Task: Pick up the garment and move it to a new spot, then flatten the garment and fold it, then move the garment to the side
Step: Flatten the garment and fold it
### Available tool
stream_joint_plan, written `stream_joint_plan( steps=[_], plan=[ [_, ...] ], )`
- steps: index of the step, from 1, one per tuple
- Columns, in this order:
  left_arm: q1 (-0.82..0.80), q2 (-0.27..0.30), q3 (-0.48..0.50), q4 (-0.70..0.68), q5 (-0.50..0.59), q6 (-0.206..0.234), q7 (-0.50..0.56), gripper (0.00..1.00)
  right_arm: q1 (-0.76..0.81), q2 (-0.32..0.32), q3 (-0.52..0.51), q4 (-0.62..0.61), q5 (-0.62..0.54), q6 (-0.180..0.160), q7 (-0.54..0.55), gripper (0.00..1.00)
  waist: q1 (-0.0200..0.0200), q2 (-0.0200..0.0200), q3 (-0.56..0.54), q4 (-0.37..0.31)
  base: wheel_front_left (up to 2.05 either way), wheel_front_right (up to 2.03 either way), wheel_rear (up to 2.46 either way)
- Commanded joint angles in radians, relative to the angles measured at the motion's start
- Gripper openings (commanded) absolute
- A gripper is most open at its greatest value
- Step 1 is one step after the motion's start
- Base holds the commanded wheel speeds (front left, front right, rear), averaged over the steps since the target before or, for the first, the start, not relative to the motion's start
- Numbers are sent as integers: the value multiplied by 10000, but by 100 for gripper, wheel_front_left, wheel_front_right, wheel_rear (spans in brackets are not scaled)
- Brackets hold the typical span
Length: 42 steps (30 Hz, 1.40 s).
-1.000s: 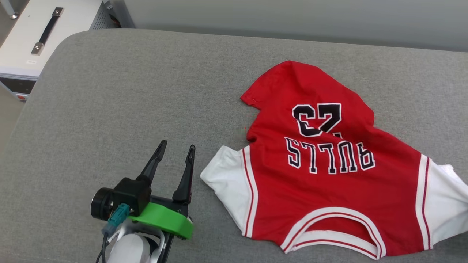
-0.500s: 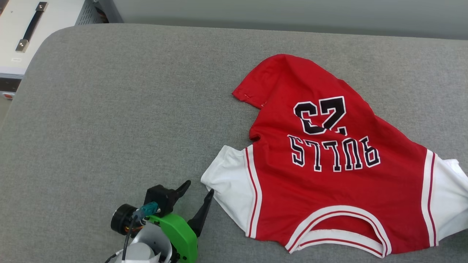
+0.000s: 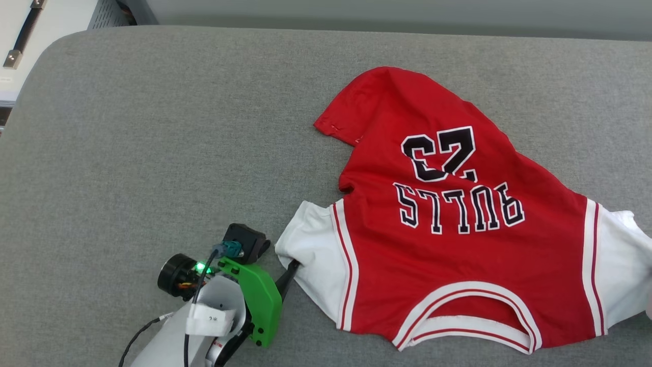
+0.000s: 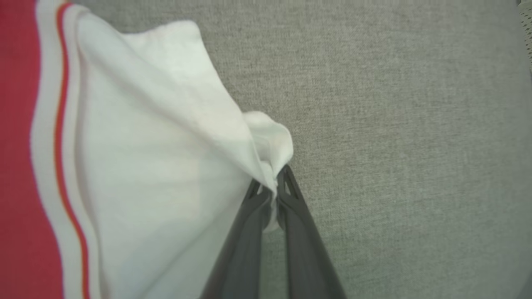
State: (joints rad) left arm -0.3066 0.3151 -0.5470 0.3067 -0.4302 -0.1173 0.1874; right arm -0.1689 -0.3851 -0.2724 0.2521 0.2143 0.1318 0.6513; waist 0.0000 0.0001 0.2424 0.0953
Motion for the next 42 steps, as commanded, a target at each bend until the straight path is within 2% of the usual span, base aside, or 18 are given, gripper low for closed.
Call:
stream_joint_plan(
  steps=[1,8,14,15,16,17,22,29,35,42],
  plan=[
    [-253,8,-42,91,105,78,124,100,-145,72,96,-41,-11,-11,46,0,0,-1,77,-67,0,0,0],
    [-623,-91,-346,703,342,376,982,100,-234,72,279,-265,48,-11,110,0,0,-1,283,-210,0,0,0],
    [-615,-176,-808,1331,214,383,2652,100,-256,120,458,-421,117,-11,145,0,0,-1,341,-287,0,0,0],
    [-583,-179,-885,1404,153,349,2912,54,-259,129,484,-441,120,-11,146,0,0,-1,335,-295,0,0,0],
    [-563,-172,-940,1434,115,321,3065,24,-259,134,502,-454,121,-11,146,0,0,-1,328,-299,0,0,0],
    [-537,-163,-979,1436,71,298,3170,0,-256,142,525,-466,121,-11,141,0,0,-1,312,-300,0,0,0],
    [-386,-112,-867,1356,-136,363,3111,0,-136,134,565,-457,129,-11,106,0,0,-1,104,-226,0,0,0],
    [32,191,-277,831,-488,688,2313,0,133,36,602,-589,285,-11,-143,0,0,-1,-543,-49,0,0,0],
    [647,571,591,-242,-1121,1075,1769,0,389,-192,683,-1092,704,-11,-546,0,0,-1,-1259,133,0,0,0],
    [1121,1318,1350,-1949,-1515,1442,1846,0,369,-514,579,-2089,1422,-11,-644,0,0,-1,-1994,292,0,0,0]
  ],
)
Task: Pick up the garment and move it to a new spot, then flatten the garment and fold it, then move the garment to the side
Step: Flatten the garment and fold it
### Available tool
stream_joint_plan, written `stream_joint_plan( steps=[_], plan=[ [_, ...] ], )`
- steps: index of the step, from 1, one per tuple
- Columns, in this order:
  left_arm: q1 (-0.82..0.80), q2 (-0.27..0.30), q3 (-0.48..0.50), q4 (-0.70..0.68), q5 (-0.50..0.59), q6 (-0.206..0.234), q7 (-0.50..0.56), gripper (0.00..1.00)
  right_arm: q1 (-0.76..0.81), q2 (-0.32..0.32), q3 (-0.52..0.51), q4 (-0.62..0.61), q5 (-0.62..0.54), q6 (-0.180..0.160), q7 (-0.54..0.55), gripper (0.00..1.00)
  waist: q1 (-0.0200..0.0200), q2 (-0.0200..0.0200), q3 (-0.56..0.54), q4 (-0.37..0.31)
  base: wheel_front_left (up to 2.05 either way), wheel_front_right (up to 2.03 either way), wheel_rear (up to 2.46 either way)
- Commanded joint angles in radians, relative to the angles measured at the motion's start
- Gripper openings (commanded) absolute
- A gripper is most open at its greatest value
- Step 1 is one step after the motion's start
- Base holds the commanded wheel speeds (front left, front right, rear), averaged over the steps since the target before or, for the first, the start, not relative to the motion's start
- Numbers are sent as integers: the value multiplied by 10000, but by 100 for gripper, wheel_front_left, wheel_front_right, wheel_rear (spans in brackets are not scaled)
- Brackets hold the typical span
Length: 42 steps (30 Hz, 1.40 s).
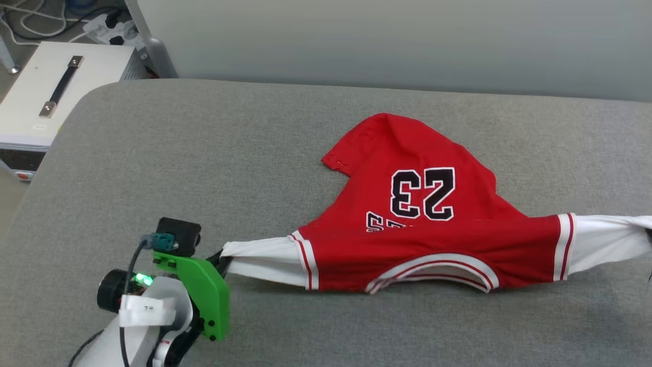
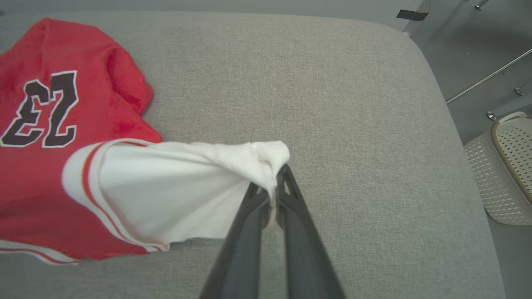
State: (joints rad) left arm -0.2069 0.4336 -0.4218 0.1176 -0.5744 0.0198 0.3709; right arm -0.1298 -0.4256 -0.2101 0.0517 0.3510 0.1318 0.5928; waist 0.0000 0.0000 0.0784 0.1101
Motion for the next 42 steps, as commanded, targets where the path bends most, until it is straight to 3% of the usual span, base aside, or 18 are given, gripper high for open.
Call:
stream_joint_plan(
  steps=[1,14,25,36,42],
  plan=[
    [160,218,202,-299,-127,113,30,0,-51,-158,-53,-220,122,-11,-61,0,0,0,-411,150,0,0,0],
    [-206,946,1826,-3516,-720,816,46,0,-1240,-613,-112,-1971,1031,-11,-315,0,0,0,-823,-72,0,0,0],
    [-1872,1115,3097,-4946,-844,1100,-583,0,-3395,-906,442,-2408,1187,-11,-546,0,0,0,-653,-502,0,0,0],
    [-4303,1372,3591,-4488,-464,955,-1228,0,-6229,-1342,1058,-1668,1013,-11,-1025,0,0,0,482,-914,0,0,0],
    [-6044,1612,3628,-3580,-426,572,-1377,0,-8039,-1504,1695,-612,736,-11,-1703,0,0,0,1445,-1118,0,0,0]
  ],
)
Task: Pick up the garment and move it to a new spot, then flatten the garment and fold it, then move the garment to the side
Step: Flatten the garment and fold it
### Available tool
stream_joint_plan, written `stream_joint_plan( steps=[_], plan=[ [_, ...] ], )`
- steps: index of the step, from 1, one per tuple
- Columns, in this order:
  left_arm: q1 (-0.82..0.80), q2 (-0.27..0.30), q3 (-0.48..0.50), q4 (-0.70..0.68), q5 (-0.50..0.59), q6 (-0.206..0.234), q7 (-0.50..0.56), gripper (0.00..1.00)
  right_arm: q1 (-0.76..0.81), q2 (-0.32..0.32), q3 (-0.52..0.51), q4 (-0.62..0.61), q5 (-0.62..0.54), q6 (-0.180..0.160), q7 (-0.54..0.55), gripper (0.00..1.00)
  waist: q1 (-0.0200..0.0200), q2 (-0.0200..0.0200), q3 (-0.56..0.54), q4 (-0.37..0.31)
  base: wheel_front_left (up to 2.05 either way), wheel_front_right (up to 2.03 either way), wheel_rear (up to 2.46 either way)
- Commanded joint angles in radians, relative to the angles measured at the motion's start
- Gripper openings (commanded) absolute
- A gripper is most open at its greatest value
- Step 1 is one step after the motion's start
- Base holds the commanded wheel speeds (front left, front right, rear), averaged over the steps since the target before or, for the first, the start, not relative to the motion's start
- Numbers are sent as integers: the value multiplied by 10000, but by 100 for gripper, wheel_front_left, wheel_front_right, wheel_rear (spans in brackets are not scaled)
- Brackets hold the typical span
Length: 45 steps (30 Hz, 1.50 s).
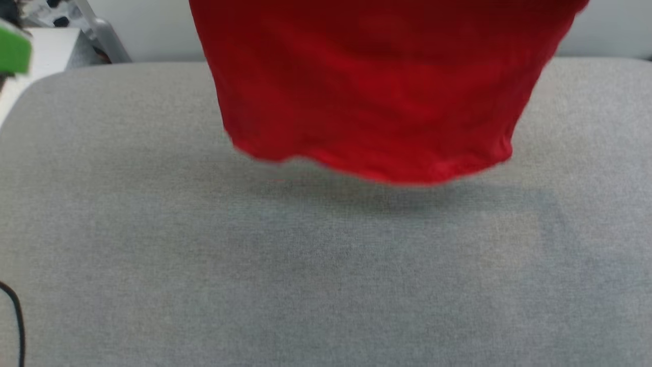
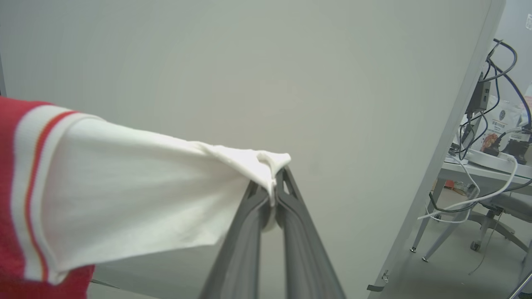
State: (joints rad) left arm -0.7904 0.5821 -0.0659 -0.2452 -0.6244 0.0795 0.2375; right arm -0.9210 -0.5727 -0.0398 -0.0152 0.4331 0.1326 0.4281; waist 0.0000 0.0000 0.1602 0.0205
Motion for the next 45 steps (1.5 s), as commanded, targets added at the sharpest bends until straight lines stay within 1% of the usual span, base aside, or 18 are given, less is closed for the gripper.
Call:
stream_joint_plan(
  steps=[1,9,13,17,22,26,30,35,39,45],
  plan=[
    [-584,161,75,261,69,-103,-79,0,-472,-40,124,281,-154,-19,-200,0,0,0,818,-239,0,0,0],
    [-3331,500,-201,2275,318,-766,-210,0,-3177,268,824,2131,-693,-19,-1265,0,0,0,2430,-256,0,0,0],
    [-4751,491,-507,3500,610,-1161,-565,0,-4581,528,1048,3224,-1050,-19,-1793,0,0,0,3238,-214,0,0,0],
    [-6122,368,-763,4840,916,-1408,-1094,0,-5914,872,1156,4378,-1512,-19,-2386,0,0,0,4007,-181,0,0,0],
    [-7594,77,-959,6309,1209,-1566,-2020,0,-7237,1341,1172,5727,-2131,-19,-3265,0,0,0,4736,-182,0,0,0],
    [-8430,-239,-1119,7373,1425,-1664,-3052,0,-7967,1738,744,6739,-2745,-19,-4165,0,0,0,5110,-112,0,0,0],
    [-8554,-513,-1353,8233,1431,-1813,-3706,0,-8068,2073,650,7475,-2998,-19,-4752,0,0,0,5215,-48,0,0,0],
    [-7926,-880,-1681,8991,1183,-1971,-4169,0,-7499,2138,835,8191,-2878,-19,-5114,0,0,0,5062,38,0,0,0],
    [-6777,-1215,-1982,9357,864,-2039,-4335,0,-6508,2023,1088,8606,-2577,-19,-5248,0,0,0,4704,94,0,0,0],
    [-4576,-1394,-2272,9663,332,-2078,-4393,0,-4509,1750,1847,9042,-1900,-19,-4936,0,0,0,3835,110,0,0,0]
  ],
)
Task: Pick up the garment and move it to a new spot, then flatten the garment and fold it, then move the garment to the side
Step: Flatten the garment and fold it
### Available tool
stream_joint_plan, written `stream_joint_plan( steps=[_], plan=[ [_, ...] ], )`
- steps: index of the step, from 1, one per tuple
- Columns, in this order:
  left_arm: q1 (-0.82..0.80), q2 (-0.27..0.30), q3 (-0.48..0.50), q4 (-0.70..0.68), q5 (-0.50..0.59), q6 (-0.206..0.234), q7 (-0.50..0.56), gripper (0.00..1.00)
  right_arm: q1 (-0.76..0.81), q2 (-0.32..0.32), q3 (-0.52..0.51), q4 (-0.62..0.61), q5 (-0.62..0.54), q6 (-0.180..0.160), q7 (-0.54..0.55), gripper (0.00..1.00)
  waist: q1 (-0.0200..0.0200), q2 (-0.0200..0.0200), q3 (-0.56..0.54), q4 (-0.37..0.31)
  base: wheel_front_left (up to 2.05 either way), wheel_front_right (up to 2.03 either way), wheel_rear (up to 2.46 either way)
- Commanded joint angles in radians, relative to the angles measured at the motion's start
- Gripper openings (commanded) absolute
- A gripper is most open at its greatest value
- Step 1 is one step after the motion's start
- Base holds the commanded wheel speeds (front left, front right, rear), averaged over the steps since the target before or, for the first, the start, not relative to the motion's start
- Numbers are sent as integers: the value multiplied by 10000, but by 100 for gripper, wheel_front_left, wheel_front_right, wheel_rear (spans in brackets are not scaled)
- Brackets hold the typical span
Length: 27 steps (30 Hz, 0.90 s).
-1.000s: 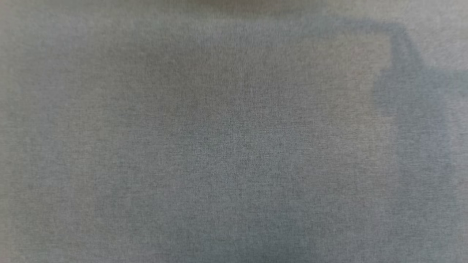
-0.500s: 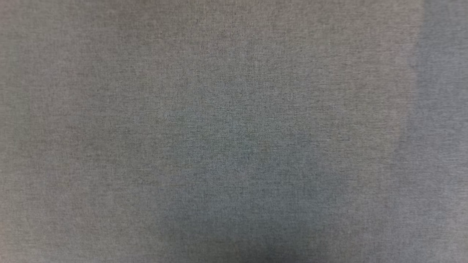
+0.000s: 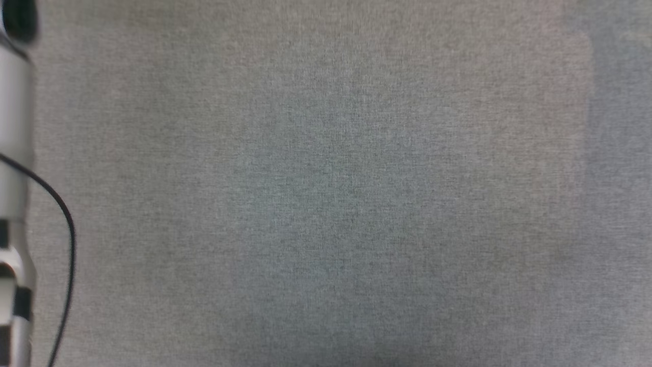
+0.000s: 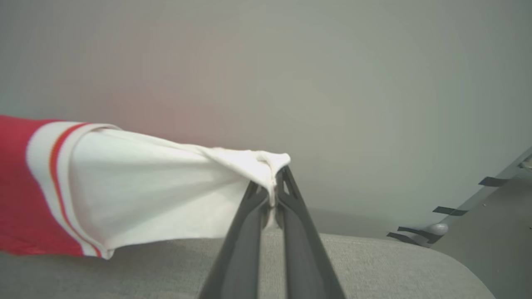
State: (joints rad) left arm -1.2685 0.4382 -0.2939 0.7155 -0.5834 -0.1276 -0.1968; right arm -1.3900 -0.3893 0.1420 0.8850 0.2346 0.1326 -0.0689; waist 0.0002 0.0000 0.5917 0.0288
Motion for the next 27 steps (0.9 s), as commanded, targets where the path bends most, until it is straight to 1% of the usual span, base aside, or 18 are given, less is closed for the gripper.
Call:
stream_joint_plan(
  steps=[1,5,10,15,18,21,24,27],
  plan=[
    [669,2,-45,138,-210,-10,33,0,594,-147,197,88,250,-19,140,0,-2,0,-702,28,0,0,0],
    [2296,-16,-133,259,-750,-19,445,0,1970,-396,840,133,764,-19,605,0,-2,0,-1458,-13,0,0,0],
    [3987,230,-173,88,-1273,-23,1080,0,3276,-737,1338,-41,1704,-19,1417,0,-2,0,-2311,12,0,0,0],
    [5445,495,-288,-295,-1674,4,2042,0,4526,-1183,1844,-423,2600,-19,2477,0,-2,0,-3210,61,0,0,0],
    [6307,664,-388,-689,-1911,75,2771,0,5297,-1436,2033,-770,3154,-19,3125,0,-2,0,-3693,86,0,0,0],
    [7092,781,-427,-1259,-2151,176,3271,0,6095,-1656,2114,-1120,3696,-19,3751,0,-2,0,-4104,126,0,0,0],
    [8048,794,-378,-1990,-2595,371,3820,0,7007,-1898,2075,-1568,4257,-19,4358,0,-2,0,-4524,181,0,0,0],
    [9011,946,-455,-2774,-2848,615,4401,0,7832,-2108,1904,-2083,4645,-19,4824,0,-2,0,-4823,205,0,0,0]
  ],
)
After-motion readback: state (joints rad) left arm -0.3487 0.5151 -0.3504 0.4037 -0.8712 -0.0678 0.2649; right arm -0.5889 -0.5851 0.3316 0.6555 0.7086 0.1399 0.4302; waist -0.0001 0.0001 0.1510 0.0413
